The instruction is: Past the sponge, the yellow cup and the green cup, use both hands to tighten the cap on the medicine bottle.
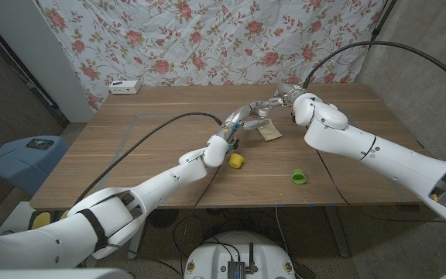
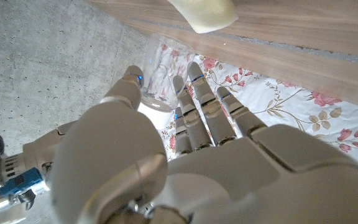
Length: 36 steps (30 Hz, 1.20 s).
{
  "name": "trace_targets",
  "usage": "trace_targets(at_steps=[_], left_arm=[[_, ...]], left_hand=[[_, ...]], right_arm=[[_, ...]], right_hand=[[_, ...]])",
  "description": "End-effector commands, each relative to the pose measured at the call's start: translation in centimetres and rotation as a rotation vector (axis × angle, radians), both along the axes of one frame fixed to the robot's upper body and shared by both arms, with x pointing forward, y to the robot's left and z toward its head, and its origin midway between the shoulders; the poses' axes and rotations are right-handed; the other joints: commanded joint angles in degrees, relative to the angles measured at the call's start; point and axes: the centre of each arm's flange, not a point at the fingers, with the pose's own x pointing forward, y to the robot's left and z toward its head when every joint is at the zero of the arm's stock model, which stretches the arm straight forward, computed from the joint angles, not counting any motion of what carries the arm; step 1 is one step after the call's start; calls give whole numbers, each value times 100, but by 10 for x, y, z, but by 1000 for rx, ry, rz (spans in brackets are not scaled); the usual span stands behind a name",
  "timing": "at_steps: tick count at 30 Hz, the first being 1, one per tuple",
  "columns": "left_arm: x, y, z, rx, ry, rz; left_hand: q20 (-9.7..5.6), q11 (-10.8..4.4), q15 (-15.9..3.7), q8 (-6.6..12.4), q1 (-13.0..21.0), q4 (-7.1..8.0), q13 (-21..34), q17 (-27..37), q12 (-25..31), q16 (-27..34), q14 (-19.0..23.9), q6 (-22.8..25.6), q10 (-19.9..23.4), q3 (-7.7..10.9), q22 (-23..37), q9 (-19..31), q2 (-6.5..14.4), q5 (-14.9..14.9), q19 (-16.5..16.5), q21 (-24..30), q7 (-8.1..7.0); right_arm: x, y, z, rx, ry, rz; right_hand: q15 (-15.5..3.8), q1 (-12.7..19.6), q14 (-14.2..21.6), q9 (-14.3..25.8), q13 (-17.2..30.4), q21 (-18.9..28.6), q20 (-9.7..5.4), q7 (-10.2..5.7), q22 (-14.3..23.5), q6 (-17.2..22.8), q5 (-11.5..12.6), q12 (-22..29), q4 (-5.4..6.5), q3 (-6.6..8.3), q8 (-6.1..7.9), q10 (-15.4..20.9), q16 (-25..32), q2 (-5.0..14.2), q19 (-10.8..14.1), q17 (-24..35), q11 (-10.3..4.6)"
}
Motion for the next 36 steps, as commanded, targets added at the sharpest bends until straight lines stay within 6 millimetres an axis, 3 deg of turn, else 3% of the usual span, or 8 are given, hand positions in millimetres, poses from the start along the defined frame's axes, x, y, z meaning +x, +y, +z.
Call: trace_targets(at_steps=[1, 9, 17, 29, 36], left_arm=[[-1, 4, 2, -3, -1, 14], [-3, 11, 4, -9, -6, 30], [-5, 18, 7, -9, -9, 44], [-7, 27, 12, -11, -14, 40], [-7, 35, 16, -15, -16, 39]], left_hand=[[-269, -243, -468, -3, 24, 13, 17, 6, 22, 22, 53, 29, 291, 29, 12, 18, 43, 44, -22, 2, -45], [-269, -245, -469, -6, 24, 14, 17, 7, 20, 23, 55, 21, 287, 27, 12, 18, 44, 43, -21, 2, -43], [-263, -243, -468, -6, 23, 15, 17, 6, 19, 20, 50, 17, 285, 29, 12, 18, 43, 43, -22, 2, -46], [-260, -242, -477, -5, 34, 8, 17, 7, 19, 21, 47, 16, 283, 28, 12, 18, 41, 43, -19, 3, -58], [-246, -238, -466, -8, 29, 15, 18, 8, 19, 25, 55, 7, 284, 26, 13, 18, 46, 42, -22, 2, -54]], right_arm=[[-5, -5, 1, 42, -14, 42], [-7, -10, 0, 89, -29, 54], [-8, -15, -1, 136, -55, 115], [-8, -17, -3, 202, -87, 167], [-9, -19, -7, 250, -119, 192]], right_hand=[[-7, -43, -48, 8, 23, -3, -3, 73, 12, -254, 30, -8, -2, -32, -118, -43, -12, 15, -47, 30, 25], [58, -134, -122, -29, 28, 9, 36, 157, 13, -773, 29, -17, 6, -51, -379, -176, -12, 40, -85, 36, 79], [59, -240, -173, -55, 32, 18, 6, 221, 18, -1123, 22, -10, 30, -84, -517, -257, -8, 42, -102, 44, 120], [34, -340, -198, -72, 33, 19, -67, 162, 19, -1378, 30, 18, 71, -94, -569, -243, 5, 108, -135, 54, 137], [-14, -387, -241, -91, 34, 31, -134, 42, 17, -1730, 52, 27, 93, -67, -611, -250, 11, 227, -132, 61, 178]])
